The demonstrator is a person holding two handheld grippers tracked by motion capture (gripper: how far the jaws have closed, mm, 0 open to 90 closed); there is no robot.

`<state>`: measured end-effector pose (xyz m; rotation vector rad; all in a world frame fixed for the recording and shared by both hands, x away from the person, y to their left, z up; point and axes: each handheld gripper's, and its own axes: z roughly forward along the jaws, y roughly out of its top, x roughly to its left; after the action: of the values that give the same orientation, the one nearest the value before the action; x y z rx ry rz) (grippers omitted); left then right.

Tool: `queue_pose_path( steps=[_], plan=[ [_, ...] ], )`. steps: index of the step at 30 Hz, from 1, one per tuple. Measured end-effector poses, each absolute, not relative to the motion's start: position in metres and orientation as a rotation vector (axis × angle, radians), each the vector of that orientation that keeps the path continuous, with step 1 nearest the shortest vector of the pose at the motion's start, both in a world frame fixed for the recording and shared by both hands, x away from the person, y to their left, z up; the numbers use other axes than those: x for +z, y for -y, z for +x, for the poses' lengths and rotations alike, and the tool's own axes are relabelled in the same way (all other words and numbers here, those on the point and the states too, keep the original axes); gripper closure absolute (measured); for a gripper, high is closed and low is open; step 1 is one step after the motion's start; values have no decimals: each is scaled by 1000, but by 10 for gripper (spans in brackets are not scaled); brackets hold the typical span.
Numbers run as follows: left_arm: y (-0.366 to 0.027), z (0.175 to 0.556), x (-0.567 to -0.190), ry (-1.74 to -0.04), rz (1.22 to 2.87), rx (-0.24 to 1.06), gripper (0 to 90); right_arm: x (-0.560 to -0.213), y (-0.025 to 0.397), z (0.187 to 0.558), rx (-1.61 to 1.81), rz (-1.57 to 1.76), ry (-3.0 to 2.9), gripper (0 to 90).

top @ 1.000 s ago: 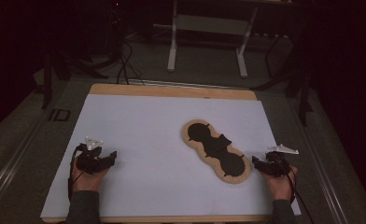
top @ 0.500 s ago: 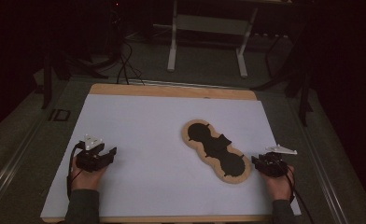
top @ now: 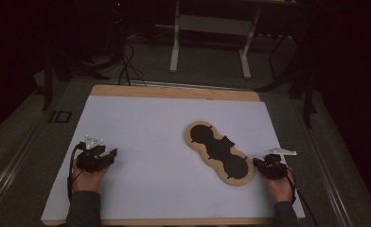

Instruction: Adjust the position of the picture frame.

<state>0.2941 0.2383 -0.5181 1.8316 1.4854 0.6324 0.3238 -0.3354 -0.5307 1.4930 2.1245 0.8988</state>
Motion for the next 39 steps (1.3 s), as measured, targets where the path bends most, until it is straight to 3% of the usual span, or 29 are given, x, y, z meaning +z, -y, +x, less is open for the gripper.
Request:
queue_pose_path(
  steps=[39],
  plan=[
    [-233,294,-519,-1460,1860,597,537,-528,319,314,919,1371,-2298,900]
  ],
)
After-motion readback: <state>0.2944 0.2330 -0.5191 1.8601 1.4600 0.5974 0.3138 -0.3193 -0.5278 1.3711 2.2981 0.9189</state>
